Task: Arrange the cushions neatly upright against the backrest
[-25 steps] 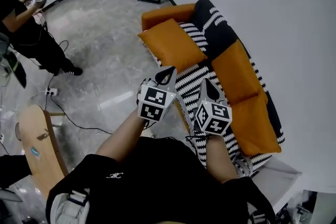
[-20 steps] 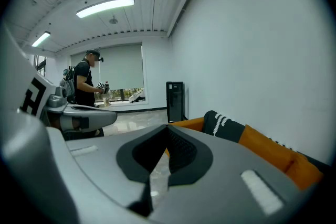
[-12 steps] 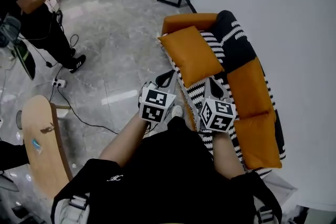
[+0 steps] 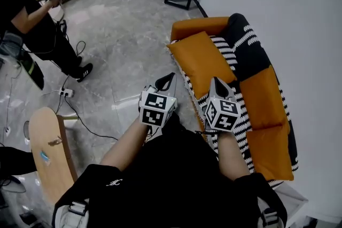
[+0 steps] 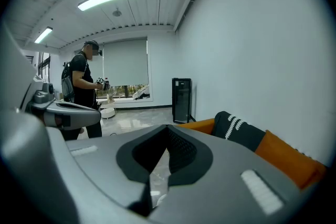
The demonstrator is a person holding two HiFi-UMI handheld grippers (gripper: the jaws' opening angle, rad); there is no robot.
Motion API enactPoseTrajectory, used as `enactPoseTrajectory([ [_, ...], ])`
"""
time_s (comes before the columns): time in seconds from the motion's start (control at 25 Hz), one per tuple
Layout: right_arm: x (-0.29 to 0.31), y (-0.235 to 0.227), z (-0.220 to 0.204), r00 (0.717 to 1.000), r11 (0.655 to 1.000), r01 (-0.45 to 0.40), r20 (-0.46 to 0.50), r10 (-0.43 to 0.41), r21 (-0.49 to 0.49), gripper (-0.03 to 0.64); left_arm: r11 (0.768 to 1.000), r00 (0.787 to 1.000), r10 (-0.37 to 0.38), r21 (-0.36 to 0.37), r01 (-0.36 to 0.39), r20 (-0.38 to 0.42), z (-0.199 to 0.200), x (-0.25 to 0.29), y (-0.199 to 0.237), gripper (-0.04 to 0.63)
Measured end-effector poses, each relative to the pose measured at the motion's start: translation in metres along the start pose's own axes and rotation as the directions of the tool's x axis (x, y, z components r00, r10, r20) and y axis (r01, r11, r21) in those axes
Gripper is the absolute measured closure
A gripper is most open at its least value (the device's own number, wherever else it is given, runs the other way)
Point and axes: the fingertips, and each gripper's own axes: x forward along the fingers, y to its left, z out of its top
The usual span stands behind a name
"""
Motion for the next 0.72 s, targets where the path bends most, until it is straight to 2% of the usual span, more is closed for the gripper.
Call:
enactPoseTrajectory([
  [0.2,0.060,-0.028,0.015,1.000,0.998,0.012,0.008,-0.013,0.059,0.611,1.000,1.000,-0.017,-0.012,0.017,-0.009,0.021,0.053,0.031,0.586],
  [0.44,0.149,-0.059,0.040,1.000,0.993,0.015,0.000,-0.015,0.119,0.611,0.998,0.999,0.006,0.070,-0.004,-0.032,0.061,0.132,0.076,0.586],
  [0.72,0.232,-0.108,0.073,0.998,0.985,0.069,-0.004,-0.070,0.156,0.611,0.992,0.997,-0.048,0.111,0.054,-0.054,0.104,0.231,0.110,0.586],
])
